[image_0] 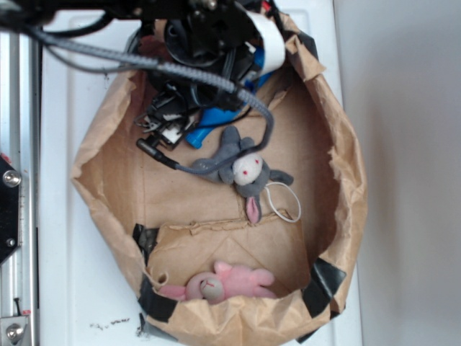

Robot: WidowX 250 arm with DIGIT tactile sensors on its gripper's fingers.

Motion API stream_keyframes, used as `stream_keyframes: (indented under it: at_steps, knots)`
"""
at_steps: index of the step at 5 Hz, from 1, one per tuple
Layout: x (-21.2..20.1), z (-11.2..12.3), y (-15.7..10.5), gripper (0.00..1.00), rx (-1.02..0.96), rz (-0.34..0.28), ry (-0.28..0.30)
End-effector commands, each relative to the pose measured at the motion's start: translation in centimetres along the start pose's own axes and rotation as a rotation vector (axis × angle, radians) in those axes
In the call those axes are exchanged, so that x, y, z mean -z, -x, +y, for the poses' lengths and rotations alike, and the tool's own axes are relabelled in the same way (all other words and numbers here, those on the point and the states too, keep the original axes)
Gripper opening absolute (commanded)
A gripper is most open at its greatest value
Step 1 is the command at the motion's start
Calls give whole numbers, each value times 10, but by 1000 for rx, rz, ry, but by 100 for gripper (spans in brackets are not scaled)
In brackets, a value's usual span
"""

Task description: Grab the green ball.

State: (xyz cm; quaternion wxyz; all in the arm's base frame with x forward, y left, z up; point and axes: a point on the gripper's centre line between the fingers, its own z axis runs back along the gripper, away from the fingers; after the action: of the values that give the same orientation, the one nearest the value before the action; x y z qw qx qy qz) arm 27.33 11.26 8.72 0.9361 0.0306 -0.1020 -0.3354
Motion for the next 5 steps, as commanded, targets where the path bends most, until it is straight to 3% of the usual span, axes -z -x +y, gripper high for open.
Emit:
stream_keyframes:
  at_steps: [1,3,5]
  knots:
    - [-8,4,4,100,6,-14,-69]
    - [18,13,2,100,-27,55,-123]
    - [27,33,-2,100,-68,69,-142]
